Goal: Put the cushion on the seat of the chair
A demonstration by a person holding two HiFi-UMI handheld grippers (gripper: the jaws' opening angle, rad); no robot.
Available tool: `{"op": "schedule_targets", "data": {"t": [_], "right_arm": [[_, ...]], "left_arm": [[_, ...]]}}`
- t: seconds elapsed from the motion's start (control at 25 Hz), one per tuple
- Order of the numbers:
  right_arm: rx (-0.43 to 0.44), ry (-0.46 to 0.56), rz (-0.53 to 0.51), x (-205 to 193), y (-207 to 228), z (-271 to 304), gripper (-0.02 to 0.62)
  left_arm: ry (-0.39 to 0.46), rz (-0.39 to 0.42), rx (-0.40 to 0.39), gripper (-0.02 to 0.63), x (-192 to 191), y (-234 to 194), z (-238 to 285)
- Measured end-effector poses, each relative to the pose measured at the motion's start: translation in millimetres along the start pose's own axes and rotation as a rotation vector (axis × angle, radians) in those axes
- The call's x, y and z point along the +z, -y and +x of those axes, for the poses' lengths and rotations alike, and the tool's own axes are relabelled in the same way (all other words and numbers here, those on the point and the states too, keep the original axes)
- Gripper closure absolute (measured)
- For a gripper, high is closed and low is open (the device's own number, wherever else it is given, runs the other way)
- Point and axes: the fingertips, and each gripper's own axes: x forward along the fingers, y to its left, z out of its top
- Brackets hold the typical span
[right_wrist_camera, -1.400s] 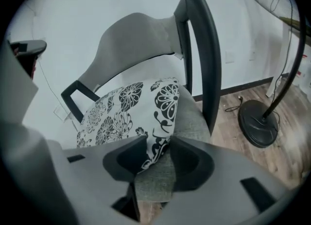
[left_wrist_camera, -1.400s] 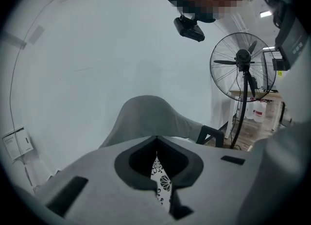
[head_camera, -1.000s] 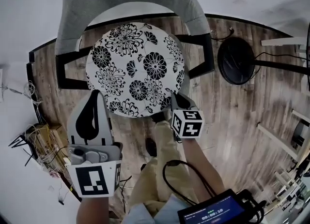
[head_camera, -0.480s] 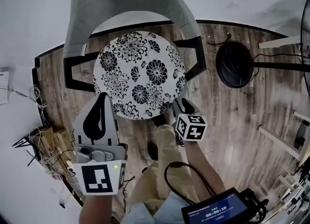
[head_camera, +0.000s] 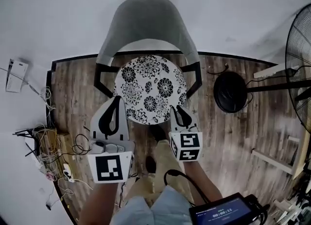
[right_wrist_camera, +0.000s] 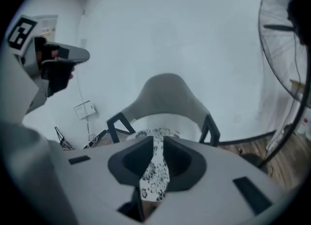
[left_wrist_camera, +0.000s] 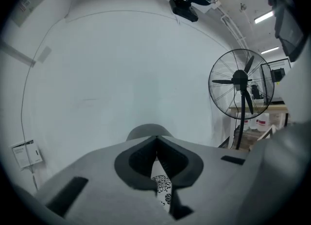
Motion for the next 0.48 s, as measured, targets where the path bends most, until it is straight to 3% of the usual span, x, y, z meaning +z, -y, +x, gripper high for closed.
{"op": "schedule_targets", "data": {"t": [0.24,0.48], "right_arm": [[0.049,0.272,-0.203,137.6,-85.8,-84.8,0.578],[0.075,0.434,-0.278,204.3,-150.8,-163.0,0.589]], "left_arm": [[0.079,0.001,0.091,0.597,56.6,-30.4,-65.6],[0.179,-0.019,0.14,0.597,108.0,-49.2,-134.1]]}}
